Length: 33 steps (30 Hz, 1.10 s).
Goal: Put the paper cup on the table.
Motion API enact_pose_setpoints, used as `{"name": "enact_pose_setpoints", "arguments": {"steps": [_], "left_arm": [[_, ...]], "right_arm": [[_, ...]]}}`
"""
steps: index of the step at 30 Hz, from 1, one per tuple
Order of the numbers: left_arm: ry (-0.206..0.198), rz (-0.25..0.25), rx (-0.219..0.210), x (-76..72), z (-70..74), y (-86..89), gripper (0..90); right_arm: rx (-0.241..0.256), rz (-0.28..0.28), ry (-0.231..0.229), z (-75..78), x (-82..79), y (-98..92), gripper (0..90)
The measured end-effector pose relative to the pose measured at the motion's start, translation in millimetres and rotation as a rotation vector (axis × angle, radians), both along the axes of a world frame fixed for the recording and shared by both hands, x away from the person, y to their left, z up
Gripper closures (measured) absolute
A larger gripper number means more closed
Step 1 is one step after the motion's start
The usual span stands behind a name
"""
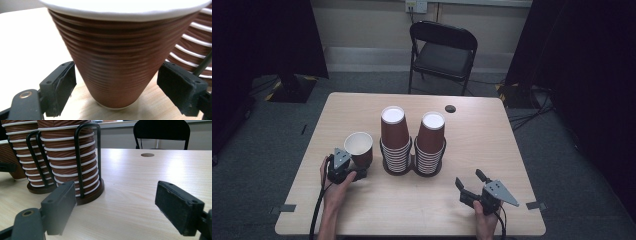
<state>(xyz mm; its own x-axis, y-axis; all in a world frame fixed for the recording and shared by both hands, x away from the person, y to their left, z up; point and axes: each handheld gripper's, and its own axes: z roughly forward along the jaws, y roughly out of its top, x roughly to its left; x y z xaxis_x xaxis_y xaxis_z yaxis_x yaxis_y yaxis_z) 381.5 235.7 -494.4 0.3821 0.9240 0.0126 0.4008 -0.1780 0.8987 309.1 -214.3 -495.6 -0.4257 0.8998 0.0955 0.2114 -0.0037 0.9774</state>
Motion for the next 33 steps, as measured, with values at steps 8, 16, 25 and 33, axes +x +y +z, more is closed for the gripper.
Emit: {"name": "enact_pose_setpoints", "arguments": {"steps": [8, 16, 25, 33], "left_arm": [[-0.035, -0.024, -0.064, -17.1, 9.3, 1.3, 15.5], [-0.075, -0.052, -0.049, -38.6, 17.1, -1.5, 15.4], [-0.121, -0.091, -0.066, -61.9, 14.5, -9.6, 15.5], [-0.125, -0.141, -0.124, -79.0, 18.4, -27.0, 15.4]], "right_arm": [[-0.001, -0.001, -0.007, -0.1, -0.5, -0.2, 16.3], [0.0, -0.002, -0.012, -0.3, -0.7, -0.6, 16.5], [0.0, -0.001, -0.011, -0.3, -0.9, -0.4, 16.6], [0.0, 0.006, -0.01, -0.2, -0.7, -0.5, 16.8]]}}
